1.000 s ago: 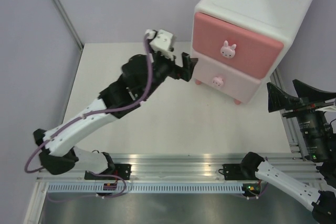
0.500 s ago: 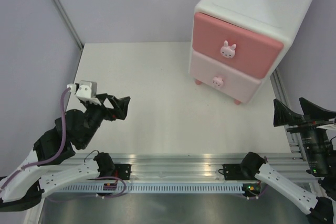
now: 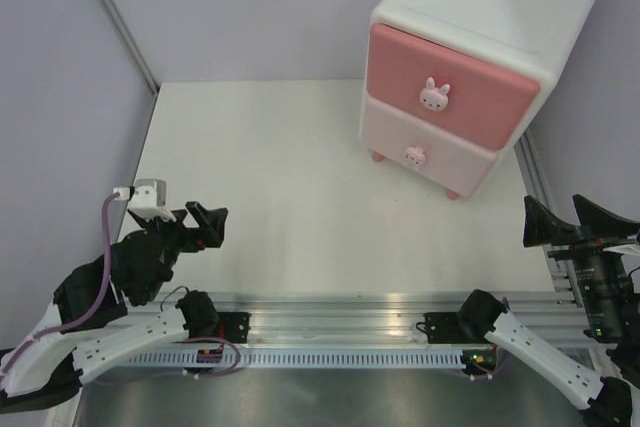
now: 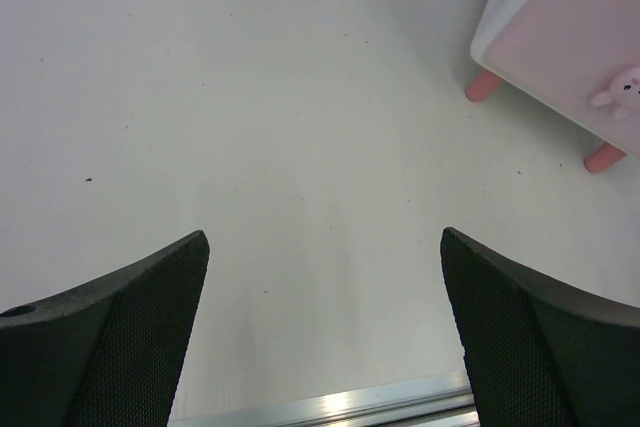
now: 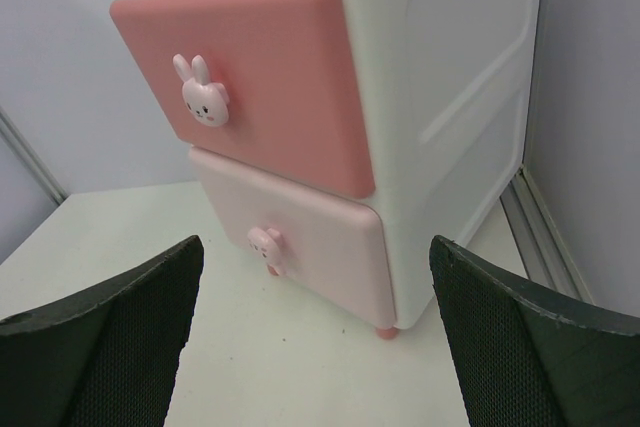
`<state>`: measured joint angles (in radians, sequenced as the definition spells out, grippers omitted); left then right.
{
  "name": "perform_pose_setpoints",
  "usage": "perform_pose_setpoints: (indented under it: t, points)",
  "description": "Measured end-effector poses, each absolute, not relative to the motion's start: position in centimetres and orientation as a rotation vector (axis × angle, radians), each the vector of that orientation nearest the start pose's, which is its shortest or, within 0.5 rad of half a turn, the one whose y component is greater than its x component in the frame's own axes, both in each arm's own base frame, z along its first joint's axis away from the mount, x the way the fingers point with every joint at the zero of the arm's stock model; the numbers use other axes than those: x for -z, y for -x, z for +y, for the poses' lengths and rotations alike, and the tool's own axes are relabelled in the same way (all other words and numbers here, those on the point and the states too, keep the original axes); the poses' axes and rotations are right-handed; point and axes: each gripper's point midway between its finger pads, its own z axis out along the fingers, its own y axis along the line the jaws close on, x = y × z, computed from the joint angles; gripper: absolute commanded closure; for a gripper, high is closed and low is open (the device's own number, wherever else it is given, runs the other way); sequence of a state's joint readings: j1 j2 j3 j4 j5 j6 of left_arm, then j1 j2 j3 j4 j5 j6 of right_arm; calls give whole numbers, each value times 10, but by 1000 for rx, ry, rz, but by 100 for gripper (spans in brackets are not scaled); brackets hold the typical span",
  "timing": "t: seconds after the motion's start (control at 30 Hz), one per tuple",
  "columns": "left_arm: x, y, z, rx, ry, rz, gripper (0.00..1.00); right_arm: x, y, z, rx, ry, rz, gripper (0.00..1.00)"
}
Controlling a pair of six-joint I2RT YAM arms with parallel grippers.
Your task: Place and organize the shoes in the shoe cabinet
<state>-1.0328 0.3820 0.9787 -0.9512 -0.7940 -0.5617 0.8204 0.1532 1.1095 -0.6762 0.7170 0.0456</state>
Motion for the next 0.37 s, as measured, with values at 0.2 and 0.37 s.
perform_pose_setpoints:
  t: [0.2,0.37]
  points:
    - [-291,-161,-51,352,120,1829,0,-403,-127,-31,-258,-94,1368,2]
    - [-290,-162,-49,339,132,1826,0,-403,-128,-31,-254,-94,1368,2]
